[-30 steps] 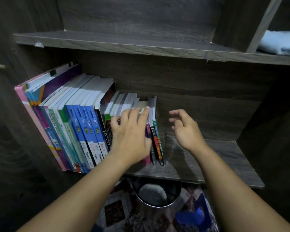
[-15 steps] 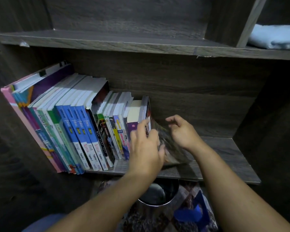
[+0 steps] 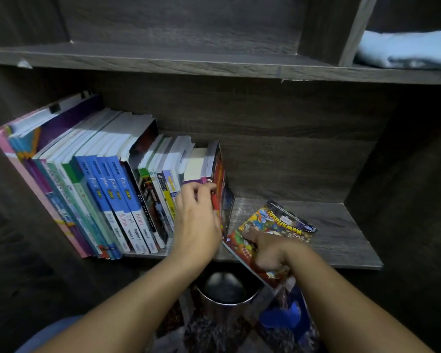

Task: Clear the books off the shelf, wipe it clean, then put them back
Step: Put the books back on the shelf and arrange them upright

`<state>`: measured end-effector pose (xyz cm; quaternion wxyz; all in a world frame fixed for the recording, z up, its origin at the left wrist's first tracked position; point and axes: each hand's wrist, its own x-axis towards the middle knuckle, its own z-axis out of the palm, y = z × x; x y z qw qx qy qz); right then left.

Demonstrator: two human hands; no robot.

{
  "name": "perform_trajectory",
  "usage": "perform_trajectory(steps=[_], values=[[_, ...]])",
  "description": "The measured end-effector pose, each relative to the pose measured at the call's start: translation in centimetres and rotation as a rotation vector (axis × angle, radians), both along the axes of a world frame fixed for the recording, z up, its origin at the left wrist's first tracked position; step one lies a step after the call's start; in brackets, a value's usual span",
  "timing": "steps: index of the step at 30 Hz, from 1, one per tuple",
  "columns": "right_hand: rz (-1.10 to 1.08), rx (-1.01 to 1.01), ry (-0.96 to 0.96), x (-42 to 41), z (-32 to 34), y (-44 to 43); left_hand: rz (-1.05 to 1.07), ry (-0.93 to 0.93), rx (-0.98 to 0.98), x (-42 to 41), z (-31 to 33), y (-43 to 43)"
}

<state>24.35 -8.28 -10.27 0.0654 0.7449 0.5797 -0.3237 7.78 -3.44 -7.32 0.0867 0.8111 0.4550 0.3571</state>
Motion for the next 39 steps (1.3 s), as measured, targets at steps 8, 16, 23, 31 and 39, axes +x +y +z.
perform_trajectory(steps=[8, 16, 23, 31, 39], values=[[0.184, 0.013, -0.305, 1.5, -1.5, -3.1, 0.014, 0.131, 0.216, -1.6, 0.5, 1.8], [0.184, 0.116, -0.446, 2.1, -2.1, -4.7, -0.01, 0.165, 0.251, -2.0, 0.6, 2.1], [-0.003, 0.46, -0.387, 2.3, 3.3, -4.0, -0.005, 0.12, 0.184, -2.4, 1.4, 2.2], [-0.388, 0.825, -0.007, -1.4, 6.1, -1.6, 0.008, 0.067, 0.136, -3.0, 2.2, 2.7], [-0.275, 0.635, 0.625, -5.1, 4.9, 2.6, 0.001, 0.068, 0.081, -3.7, 2.7, 2.9]])
